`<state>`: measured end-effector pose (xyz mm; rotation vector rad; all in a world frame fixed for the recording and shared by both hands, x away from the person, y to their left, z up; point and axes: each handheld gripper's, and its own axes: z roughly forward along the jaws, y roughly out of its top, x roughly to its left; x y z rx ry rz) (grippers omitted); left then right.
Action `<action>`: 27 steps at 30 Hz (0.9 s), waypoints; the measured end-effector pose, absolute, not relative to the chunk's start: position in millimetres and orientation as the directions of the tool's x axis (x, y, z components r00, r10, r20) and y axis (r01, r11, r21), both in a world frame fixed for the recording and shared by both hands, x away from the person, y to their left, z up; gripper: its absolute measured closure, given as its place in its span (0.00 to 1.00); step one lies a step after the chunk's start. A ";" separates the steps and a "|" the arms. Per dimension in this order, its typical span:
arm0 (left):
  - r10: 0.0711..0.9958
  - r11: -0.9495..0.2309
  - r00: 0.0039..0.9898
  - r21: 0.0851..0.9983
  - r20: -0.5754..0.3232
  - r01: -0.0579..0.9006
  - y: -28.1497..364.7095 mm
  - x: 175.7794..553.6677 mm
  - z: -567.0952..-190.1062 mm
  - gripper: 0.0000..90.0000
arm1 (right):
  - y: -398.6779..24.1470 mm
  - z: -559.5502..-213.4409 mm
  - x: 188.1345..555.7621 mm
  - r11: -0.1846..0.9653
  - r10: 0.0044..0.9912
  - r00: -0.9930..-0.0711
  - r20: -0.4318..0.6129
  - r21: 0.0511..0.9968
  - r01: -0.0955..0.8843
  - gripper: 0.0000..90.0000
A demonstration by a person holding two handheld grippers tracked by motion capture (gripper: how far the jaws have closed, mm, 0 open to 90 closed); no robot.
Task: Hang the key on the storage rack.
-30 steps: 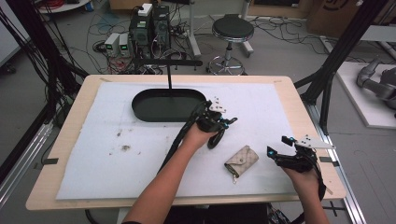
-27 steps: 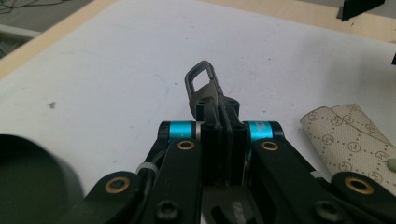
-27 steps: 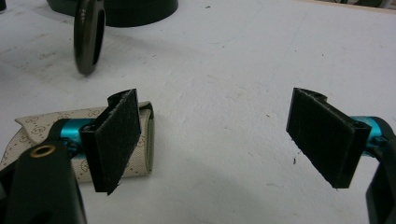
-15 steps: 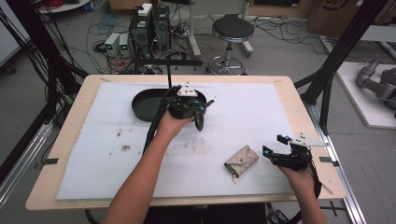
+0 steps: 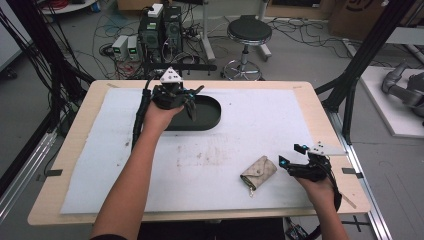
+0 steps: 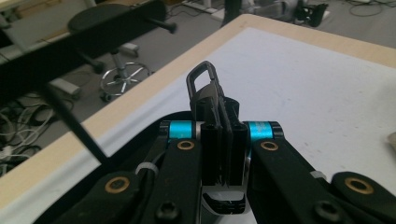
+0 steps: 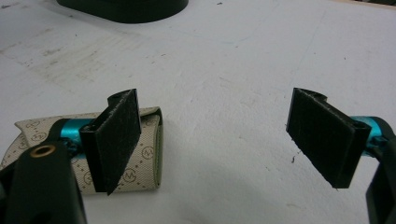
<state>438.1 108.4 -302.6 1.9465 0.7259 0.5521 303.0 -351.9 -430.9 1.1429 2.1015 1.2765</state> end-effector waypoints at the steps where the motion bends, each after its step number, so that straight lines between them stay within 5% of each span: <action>1: 0.688 -0.371 0.722 0.892 0.077 0.258 108.4 438.1 -302.6 0.97 | -351.7 -430.9 302.8 0.236 0.820 -0.570 0.060 0.871 0.431 0.20; 27: 0.752 -0.400 0.646 0.868 0.128 0.293 122.8 474.3 -289.7 0.97 | -356.5 -433.0 303.4 0.232 0.828 -0.558 0.061 0.868 0.439 0.20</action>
